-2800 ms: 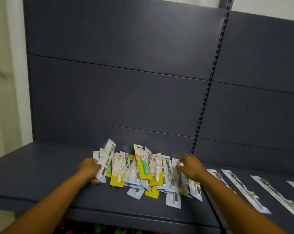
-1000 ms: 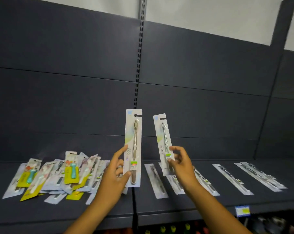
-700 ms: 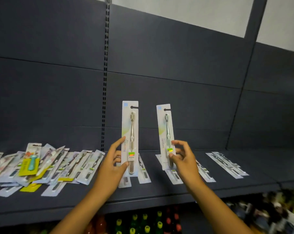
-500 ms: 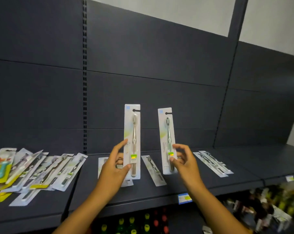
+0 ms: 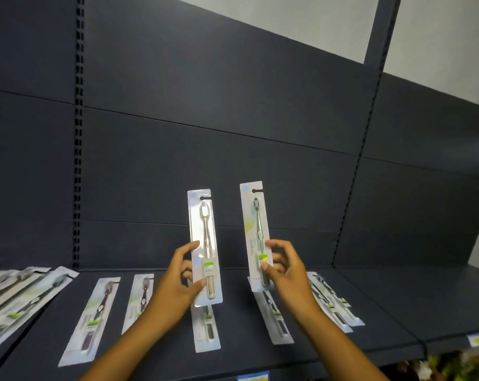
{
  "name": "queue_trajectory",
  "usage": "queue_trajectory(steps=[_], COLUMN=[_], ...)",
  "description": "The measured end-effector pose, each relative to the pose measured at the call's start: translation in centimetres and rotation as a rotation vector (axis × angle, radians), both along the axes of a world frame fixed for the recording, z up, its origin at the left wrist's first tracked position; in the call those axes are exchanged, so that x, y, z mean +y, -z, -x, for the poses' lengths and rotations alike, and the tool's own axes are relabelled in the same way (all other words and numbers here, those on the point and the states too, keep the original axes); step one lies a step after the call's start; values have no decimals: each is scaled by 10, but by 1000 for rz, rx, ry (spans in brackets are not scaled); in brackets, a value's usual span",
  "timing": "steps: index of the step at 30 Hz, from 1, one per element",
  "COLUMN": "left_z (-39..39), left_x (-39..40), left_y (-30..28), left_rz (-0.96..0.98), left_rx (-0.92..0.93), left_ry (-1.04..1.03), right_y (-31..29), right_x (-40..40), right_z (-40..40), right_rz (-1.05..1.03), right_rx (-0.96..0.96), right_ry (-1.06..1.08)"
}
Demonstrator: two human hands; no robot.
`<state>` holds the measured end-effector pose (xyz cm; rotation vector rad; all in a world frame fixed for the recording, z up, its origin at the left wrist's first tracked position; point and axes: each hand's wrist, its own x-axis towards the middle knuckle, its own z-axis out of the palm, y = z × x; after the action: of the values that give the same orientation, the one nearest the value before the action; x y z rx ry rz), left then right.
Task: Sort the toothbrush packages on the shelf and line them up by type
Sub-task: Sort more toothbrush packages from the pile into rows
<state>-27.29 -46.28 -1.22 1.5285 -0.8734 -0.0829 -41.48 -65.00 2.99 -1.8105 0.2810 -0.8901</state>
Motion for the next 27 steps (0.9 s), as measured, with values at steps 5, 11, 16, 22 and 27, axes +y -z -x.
queue_trajectory(steps=[5, 11, 16, 22, 27], left_z=[-5, 13, 33, 44, 43], left_x=[-37, -42, -49, -66, -73], left_y=[3, 9, 20, 38, 44], left_rz=[-65, -315, -575, -885, -1214], left_rx=[-13, 11, 112, 0, -295], left_ry=[-41, -49, -68, -181, -272], right_y=[-5, 3, 6, 12, 24], right_x=[-42, -61, -60, -60, -63], right_z=[-13, -11, 1, 21, 40], right_rz=[-9, -110, -163, -167, -173], right_rx=[-17, -42, -44, -47, -19], right_ry=[-27, -97, -155, -227, -232])
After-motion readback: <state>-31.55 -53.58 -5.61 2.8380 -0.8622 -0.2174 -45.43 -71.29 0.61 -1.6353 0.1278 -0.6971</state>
